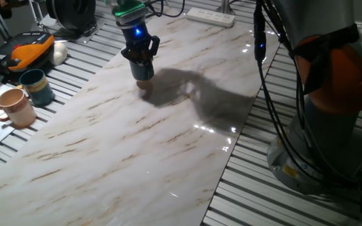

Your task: Pick up the cup

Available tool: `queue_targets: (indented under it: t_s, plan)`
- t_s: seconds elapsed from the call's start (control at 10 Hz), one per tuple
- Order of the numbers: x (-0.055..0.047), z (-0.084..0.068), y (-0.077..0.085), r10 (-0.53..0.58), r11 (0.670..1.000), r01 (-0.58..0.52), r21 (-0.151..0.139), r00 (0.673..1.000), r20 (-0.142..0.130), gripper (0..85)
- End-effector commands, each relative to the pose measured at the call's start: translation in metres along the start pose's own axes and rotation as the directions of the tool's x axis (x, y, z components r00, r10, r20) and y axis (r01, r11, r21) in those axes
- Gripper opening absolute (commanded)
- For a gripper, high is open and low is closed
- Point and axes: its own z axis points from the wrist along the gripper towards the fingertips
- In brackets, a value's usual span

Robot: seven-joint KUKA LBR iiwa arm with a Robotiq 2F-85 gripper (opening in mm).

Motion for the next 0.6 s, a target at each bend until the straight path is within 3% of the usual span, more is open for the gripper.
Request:
queue_targets:
  t_s: [0.0,0.5]
  plan:
    - [0.0001,-0.0001,0.0003,0.0,1.0,0.0,-0.002,1.0,0.0,0.0]
    - [0.0062,0.0085,-0.0059,-0.023,1.0,0.022,0.009,1.0,0.008,0.0]
